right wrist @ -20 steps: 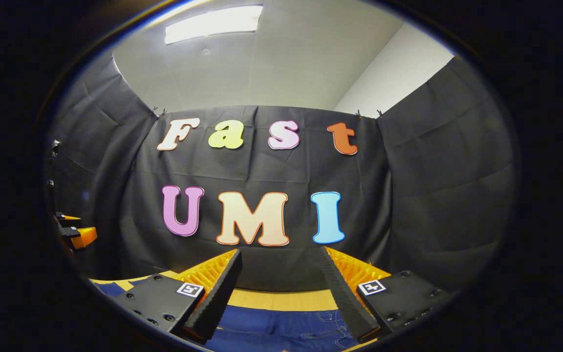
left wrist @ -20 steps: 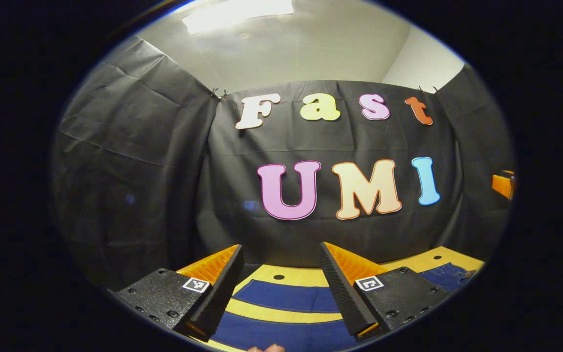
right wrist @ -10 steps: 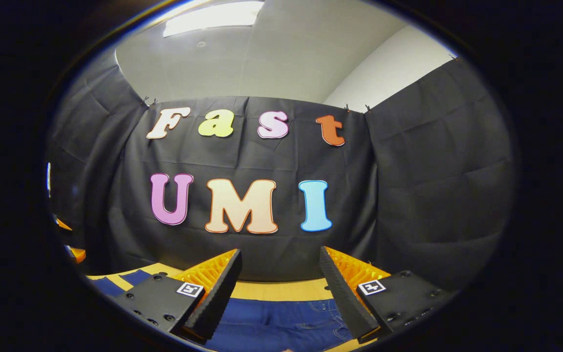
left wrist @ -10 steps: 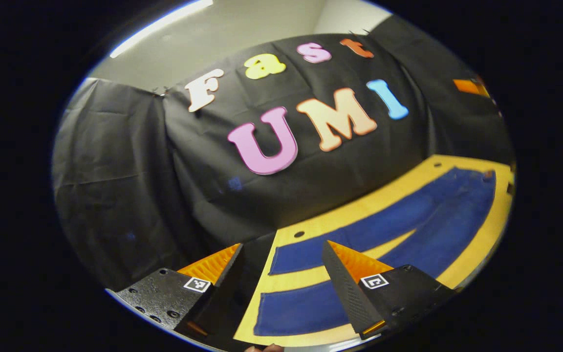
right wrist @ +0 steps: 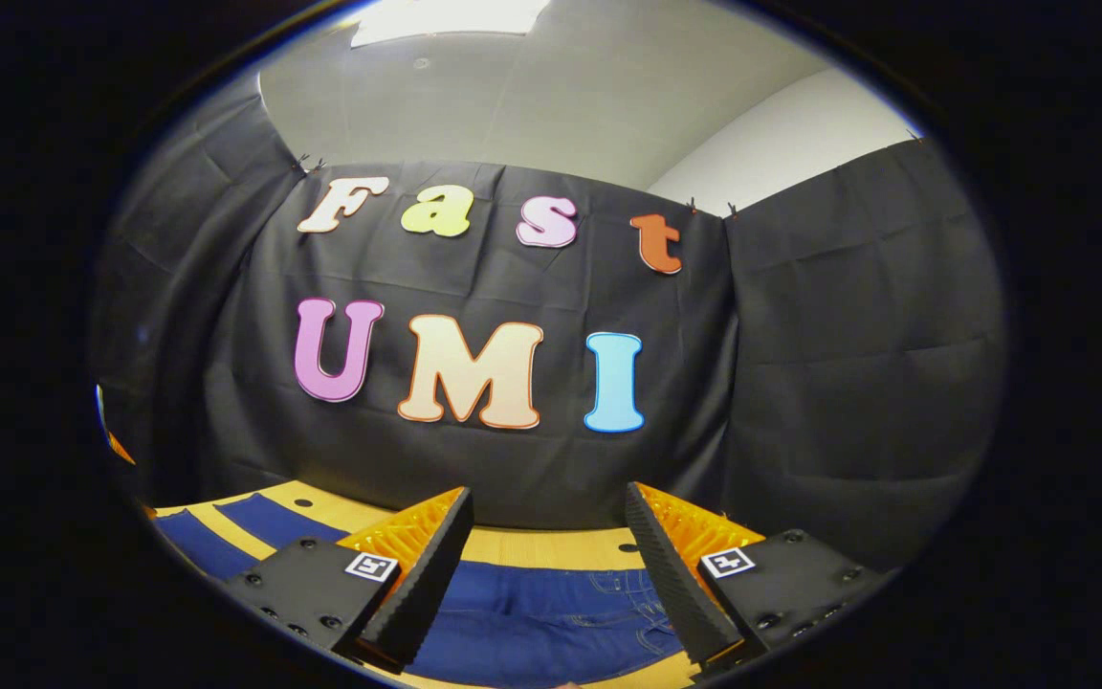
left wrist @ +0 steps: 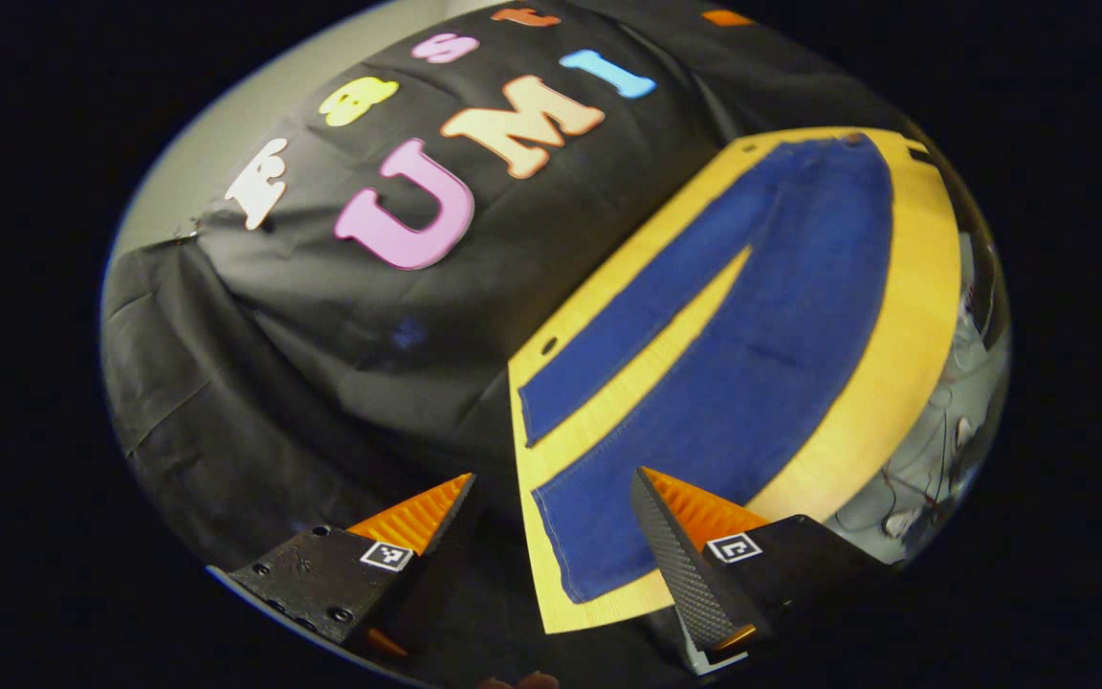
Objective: Grasp the waist and the cuffs of the jeans and fold them to make the two legs overlap; first hold the waist and fold one-third of the jeans toward the cuffs, then hold the cuffs and fold the remaining one-third in the same direction to finish folding.
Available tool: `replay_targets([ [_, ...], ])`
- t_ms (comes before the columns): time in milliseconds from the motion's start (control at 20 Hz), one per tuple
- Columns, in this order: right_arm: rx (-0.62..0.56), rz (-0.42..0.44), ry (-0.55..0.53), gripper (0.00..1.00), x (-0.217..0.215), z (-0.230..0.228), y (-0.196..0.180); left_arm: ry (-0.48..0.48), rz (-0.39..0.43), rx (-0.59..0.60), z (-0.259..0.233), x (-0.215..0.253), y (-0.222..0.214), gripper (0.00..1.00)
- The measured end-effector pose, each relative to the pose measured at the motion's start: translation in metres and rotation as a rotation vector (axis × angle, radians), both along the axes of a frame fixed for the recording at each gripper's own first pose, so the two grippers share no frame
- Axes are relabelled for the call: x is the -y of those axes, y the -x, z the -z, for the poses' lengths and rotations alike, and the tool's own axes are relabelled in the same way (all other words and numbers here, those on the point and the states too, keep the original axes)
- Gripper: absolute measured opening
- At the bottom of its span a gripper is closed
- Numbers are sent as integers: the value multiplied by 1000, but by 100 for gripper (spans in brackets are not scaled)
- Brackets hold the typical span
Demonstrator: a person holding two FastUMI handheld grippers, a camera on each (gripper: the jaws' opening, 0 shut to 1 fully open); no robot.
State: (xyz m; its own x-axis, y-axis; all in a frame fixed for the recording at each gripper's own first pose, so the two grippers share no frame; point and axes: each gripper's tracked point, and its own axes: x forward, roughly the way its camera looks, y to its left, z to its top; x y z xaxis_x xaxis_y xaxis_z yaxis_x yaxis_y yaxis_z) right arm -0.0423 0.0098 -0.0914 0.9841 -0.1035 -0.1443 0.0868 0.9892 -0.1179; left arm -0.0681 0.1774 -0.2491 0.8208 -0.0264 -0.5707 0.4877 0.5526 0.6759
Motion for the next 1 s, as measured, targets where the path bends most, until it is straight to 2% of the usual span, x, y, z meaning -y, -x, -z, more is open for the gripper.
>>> replay_targets([
  [250,-20,15,23,100,6,3,11,-162,117,-107,45,-16,15,95],
  [500,-40,47,47,100,21,9,18,-284,175,-261,90,-40,28,95],
  [750,-28,98,43,98,34,3,23,-324,262,-289,104,-36,20,96],
  [850,-27,110,54,98,37,4,25,-321,266,-309,112,-36,17,95],
  [900,-35,114,59,98,37,7,25,-326,273,-306,115,-37,10,86],
  [1000,-42,122,66,98,38,8,29,-340,293,-301,117,-33,-1,84],
])
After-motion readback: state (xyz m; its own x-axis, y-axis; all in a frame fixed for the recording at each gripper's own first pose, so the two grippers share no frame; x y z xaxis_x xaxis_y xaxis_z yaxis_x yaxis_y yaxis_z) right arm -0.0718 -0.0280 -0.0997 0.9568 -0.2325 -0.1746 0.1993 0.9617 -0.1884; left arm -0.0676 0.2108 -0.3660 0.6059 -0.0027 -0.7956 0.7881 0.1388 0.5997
